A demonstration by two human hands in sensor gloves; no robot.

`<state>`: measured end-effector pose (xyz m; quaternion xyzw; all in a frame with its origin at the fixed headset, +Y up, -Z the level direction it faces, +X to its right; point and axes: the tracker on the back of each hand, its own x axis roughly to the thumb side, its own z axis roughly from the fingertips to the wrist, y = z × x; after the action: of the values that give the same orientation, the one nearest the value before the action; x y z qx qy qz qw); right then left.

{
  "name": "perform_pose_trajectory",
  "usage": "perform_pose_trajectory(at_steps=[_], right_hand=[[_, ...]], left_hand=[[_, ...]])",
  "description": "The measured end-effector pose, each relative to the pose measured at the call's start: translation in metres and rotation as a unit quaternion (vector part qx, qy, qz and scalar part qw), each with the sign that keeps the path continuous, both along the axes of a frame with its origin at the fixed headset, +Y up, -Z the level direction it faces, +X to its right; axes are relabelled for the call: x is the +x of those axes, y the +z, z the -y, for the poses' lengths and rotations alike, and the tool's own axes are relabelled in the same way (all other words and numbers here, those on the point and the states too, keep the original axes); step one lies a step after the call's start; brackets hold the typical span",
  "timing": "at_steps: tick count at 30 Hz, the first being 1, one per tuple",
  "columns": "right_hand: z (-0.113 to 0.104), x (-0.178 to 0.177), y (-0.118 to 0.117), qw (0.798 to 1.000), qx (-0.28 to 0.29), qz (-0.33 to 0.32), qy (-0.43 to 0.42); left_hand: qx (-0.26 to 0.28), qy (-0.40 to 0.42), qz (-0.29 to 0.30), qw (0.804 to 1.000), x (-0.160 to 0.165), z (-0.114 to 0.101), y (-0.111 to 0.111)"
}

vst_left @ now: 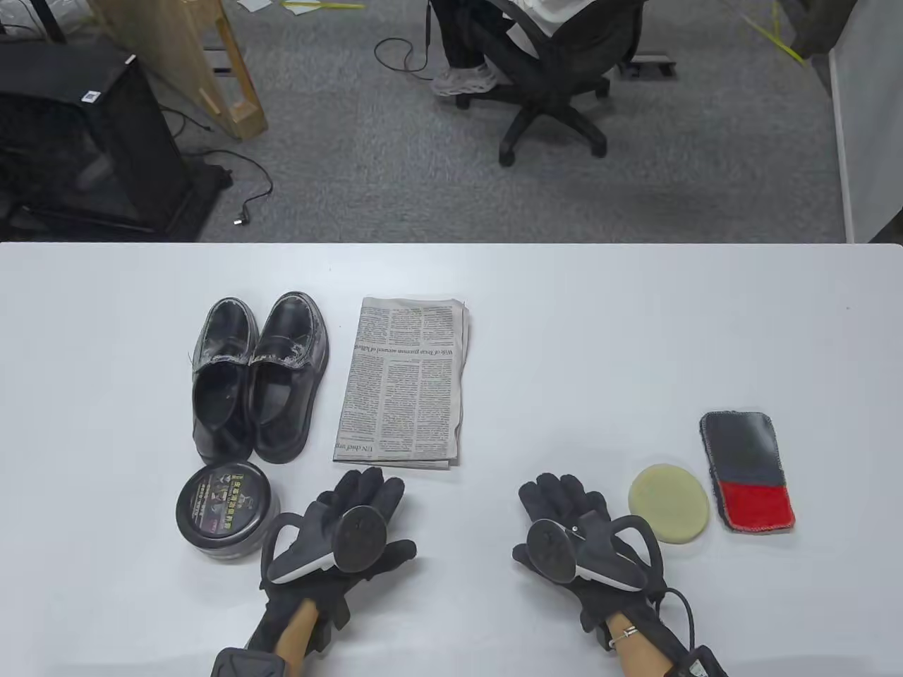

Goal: Dip and apply leather care cream with polishing sponge on shoes

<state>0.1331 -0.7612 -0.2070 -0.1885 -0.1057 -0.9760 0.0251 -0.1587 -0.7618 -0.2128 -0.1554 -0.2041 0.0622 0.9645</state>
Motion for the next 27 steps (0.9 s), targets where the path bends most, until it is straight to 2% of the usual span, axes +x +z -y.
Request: perform_pose_trajectory(at_steps=[6, 11, 16, 20, 24, 27], right_hand=[[0.0, 0.0, -0.001, 1.0, -0.003, 0.002, -0.005], [-0.006, -0.002, -0.002, 1.0, 0.004, 0.001, -0.021], [-0.011, -0.003, 0.001, 1.0, 0.025, -0.002, -0.016], [-0.013, -0.003, 0.002, 0.999, 0.031, -0.003, -0.02], [-0.012, -0.004, 0.002, 0.999, 0.035, -0.003, -0.011], [-0.013, -0.005, 0.002, 0.999, 0.037, -0.001, -0.008]], left_hand=[[-0.002, 0.005, -0.008, 1.0, 0.0, 0.0, -0.001], [0.02, 0.03, -0.077, 0.996, -0.003, -0.006, -0.013], [-0.006, -0.001, -0.185, 0.983, -0.008, -0.015, -0.049], [-0.04, -0.036, -0.269, 0.962, -0.012, -0.012, -0.081], [-0.083, -0.071, -0.292, 0.95, -0.008, 0.001, -0.103], [-0.06, -0.127, -0.304, 0.942, 0.001, 0.006, -0.112]])
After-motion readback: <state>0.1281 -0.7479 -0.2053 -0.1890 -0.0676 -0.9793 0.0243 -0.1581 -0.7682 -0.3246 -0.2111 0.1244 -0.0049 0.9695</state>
